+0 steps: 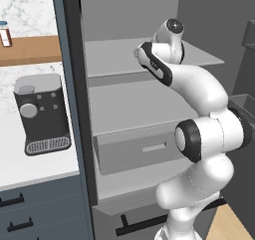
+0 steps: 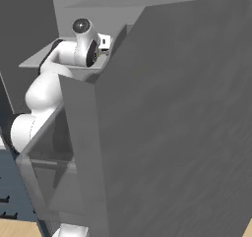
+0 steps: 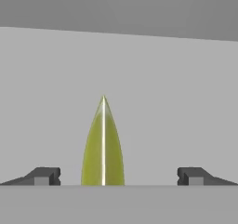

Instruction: Place one lemon wedge and one steak in each tupperware on the nearby counter, to pack two identical lunches.

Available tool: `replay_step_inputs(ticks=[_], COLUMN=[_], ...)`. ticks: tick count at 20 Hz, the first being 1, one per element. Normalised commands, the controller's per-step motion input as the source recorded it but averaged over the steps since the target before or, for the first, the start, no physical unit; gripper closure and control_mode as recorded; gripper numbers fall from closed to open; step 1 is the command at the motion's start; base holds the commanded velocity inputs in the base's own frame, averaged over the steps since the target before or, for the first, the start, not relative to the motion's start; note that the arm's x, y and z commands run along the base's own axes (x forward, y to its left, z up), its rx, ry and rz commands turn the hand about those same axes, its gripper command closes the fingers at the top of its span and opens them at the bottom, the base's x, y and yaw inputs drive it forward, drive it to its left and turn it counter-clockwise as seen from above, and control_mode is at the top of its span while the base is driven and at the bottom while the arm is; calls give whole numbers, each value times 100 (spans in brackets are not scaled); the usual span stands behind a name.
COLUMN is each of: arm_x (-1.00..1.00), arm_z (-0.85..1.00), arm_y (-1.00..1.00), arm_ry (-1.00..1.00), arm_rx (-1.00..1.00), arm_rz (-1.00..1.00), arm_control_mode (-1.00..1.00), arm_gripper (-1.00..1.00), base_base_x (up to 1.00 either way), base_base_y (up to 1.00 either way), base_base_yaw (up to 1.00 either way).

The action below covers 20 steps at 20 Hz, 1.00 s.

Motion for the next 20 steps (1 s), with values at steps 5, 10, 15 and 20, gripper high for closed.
replay_step_inputs(ticks=[5,10,15,20], arm_x=[32,22,19,6], arm_z=[-13,-9,-19,-27], arm_y=[2,11,20,13], arm_ry=[5,1,0,0], arm_rx=[0,0,0,0], arm_rz=[0,0,0,0], arm_control_mode=[-100,-100,-100,-100], arm_gripper=[-100,-100,100,100], base_base_x=[0,0,0,0], base_base_y=[0,0,0,0], base_base_yaw=[0,0,0,0])
